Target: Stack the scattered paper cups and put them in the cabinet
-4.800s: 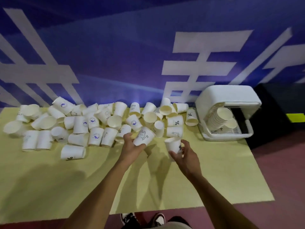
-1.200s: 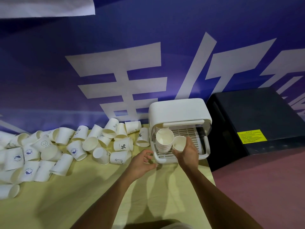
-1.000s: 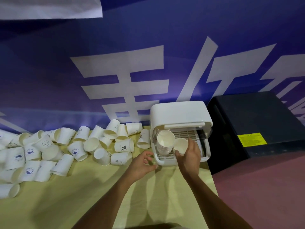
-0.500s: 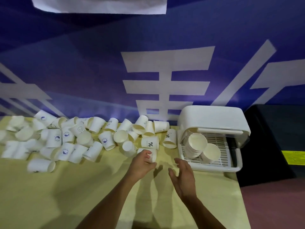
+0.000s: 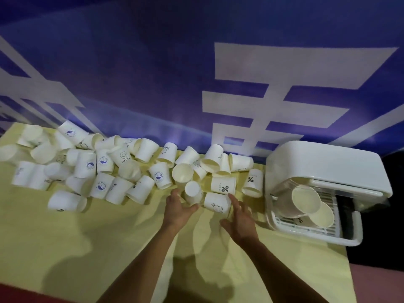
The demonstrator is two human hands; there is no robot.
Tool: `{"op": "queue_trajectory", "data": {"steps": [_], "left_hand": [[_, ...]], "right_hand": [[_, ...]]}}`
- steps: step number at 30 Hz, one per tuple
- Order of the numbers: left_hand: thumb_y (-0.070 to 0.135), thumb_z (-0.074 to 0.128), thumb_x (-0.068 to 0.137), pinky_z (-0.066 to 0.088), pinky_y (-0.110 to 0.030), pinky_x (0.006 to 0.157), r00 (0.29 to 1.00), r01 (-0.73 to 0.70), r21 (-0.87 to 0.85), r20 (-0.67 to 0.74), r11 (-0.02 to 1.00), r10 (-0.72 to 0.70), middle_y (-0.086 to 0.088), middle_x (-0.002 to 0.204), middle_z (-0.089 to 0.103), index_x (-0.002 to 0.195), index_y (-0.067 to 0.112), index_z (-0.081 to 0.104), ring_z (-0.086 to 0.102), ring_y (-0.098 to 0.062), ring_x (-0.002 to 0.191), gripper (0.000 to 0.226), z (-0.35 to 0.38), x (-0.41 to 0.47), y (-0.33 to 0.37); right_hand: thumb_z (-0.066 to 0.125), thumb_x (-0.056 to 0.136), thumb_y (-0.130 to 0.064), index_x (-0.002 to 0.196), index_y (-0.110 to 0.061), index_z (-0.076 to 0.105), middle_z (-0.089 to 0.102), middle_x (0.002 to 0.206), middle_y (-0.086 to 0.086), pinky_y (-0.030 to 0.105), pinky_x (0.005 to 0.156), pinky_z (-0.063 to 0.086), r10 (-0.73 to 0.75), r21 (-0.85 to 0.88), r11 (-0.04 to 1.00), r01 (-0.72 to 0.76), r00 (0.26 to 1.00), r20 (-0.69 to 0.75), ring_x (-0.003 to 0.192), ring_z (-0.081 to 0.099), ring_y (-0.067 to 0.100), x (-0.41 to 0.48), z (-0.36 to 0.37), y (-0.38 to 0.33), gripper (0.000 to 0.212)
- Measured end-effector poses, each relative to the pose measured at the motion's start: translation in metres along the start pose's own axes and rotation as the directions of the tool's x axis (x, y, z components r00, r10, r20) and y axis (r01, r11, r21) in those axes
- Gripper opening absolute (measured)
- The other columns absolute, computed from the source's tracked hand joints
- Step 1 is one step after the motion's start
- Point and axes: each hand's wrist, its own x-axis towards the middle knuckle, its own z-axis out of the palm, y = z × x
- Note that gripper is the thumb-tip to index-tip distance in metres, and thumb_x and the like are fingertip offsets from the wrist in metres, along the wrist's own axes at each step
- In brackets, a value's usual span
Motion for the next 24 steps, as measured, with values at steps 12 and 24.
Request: {"op": "queue_trajectory", "data": {"steps": [12, 24], "left_hand": [[0.035, 0.083, 0.072, 0.046, -0.041, 0.102, 0.993, -0.089, -0.065, -0.086, 0.994, 0.083, -0.001, 0.124, 0.059, 0.129, 0.020, 0.056, 0.057, -0.021, 0.115, 0.065, 0.014, 0.007, 0.026], [0.035, 0.080, 0.076, 0.051, -0.036, 0.091, 0.989, -0.133, -0.144, -0.082, 0.981, 0.122, 0.004, 0.114, 0.064, 0.120, 0.025, 0.057, 0.062, -0.018, 0.104, 0.051, 0.011, -0.036, 0.042]], "right_hand": [[0.078, 0.075, -0.033, 0.140, -0.017, 0.043, 0.055, 0.130, 0.007, 0.043, 0.093, 0.050, 0.066, 0.114, 0.992, -0.061, 0.997, -0.047, 0.112, 0.057, 0.032, -0.001, -0.006, 0.002, 0.076], [0.076, 0.078, -0.044, 0.142, -0.025, 0.037, 0.049, 0.133, -0.001, 0.037, 0.091, 0.052, 0.034, 0.347, 0.937, 0.032, 0.982, -0.184, 0.113, 0.055, 0.016, -0.043, -0.036, 0.006, 0.077]]}}
